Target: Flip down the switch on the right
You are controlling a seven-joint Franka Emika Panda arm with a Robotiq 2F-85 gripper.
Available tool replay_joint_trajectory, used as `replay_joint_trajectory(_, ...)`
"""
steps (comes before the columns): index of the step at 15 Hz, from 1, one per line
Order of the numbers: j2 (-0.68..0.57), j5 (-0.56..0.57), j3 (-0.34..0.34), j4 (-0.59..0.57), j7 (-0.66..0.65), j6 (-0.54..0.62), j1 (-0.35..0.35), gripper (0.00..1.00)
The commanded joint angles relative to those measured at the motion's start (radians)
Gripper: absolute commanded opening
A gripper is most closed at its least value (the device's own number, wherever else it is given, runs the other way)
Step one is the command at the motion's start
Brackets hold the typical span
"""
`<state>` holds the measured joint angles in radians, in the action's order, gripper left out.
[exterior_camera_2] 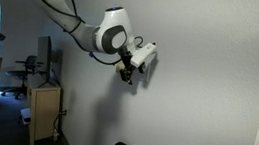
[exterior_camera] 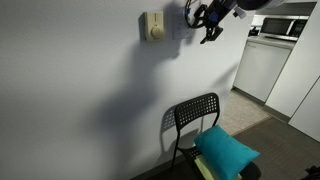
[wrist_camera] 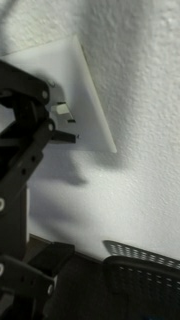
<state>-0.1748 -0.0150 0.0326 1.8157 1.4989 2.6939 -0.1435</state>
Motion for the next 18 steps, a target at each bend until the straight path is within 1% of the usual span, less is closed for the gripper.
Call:
replay_joint_trajectory(1, -0.024, -0.008, 0.051, -0.044, -0.004, -0.034, 0.051, 1.0)
replay_joint_trajectory(2, -0.023, -0.004, 0.056, -0.044, -0.007, -0.023, 0.055, 1.0)
replay_joint_trajectory(3, -0.02, 0.024, 0.052, -0.041, -0.033, 0.0, 0.053, 1.0)
replay_joint_trajectory(6, -0.017, 0.217, -0.005, -0.049, -0.26, 0.046, 0.031, 1.0)
replay_joint_trajectory(8, -0.022, 0.295, -0.006, -0.065, -0.347, 0.044, 0.036, 1.0)
replay_joint_trajectory(9, -0.024, 0.309, -0.001, -0.072, -0.369, 0.038, 0.04, 1.0)
replay_joint_trajectory(10, -0.027, 0.301, 0.01, -0.076, -0.379, 0.029, 0.045, 1.0)
replay_joint_trajectory(12, -0.03, 0.239, 0.038, -0.075, -0.358, 0.025, 0.057, 1.0)
replay_joint_trajectory(13, -0.03, 0.175, 0.037, -0.072, -0.319, 0.023, 0.045, 1.0)
replay_joint_trajectory(14, -0.032, 0.145, 0.045, -0.074, -0.312, 0.02, 0.046, 1.0)
replay_joint_trajectory(16, -0.037, 0.094, 0.055, -0.079, -0.294, 0.016, 0.045, 1.0)
replay_joint_trajectory(18, -0.043, 0.072, 0.057, -0.085, -0.291, 0.016, 0.043, 1.0)
